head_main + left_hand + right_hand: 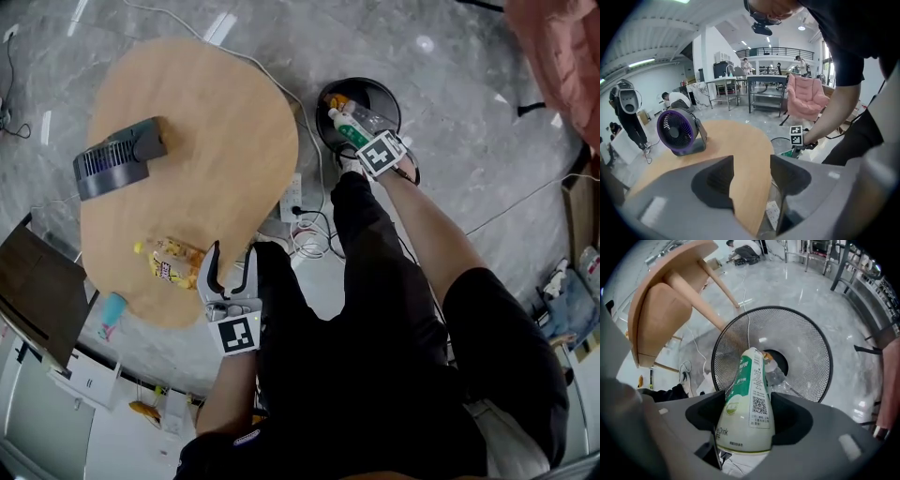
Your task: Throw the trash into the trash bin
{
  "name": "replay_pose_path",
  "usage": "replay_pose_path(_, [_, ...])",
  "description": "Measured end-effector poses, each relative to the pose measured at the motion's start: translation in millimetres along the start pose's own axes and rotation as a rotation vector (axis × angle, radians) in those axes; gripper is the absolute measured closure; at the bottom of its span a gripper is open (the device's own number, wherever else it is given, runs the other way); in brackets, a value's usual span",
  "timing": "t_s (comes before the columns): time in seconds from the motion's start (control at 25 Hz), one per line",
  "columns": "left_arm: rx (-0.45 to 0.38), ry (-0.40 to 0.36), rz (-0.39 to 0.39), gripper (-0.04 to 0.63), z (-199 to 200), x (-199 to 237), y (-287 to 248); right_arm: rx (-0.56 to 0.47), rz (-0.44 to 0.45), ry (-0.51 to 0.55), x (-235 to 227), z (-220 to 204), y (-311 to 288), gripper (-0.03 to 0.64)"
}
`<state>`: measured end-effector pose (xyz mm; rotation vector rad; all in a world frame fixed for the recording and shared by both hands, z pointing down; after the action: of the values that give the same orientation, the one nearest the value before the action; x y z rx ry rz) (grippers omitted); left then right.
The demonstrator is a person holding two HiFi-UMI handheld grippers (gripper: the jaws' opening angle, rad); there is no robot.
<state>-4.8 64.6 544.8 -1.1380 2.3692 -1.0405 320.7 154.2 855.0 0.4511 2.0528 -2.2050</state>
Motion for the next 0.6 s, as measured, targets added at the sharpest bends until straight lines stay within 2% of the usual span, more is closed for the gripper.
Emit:
replay_pose_path(0.12, [-0.003,0.014,0.004,0.345,-3,5,3,0.086,0.012,0.028,0,9,-13,0.281])
replay_pose_path(0.24, [-0.005,0.036,0.010,0.345,-7,9,6,0.168,-0.058,0.081,-5,11,-18,0.280])
replay_pose_path(0.44, [0.003,0.061,0.018,0.345,-19,19,20,0.121,-0.045,0.123,10,20,-36,0.281])
replay_pose_path(0.6, [0.002,0.063,0.036,0.345,-31,24,32,0.154,-0.092,0.141,6,18,-39,0.276])
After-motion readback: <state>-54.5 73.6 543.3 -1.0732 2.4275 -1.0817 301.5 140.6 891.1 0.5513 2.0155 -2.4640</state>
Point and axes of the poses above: the fingertips, and each gripper's own axes: y backward along the fingers, x to its left, z out of its top, the point moved 6 cm from there along y, backward along the fingers, and after that the axes turned 2 degrees about y, right-handed, at the moved point
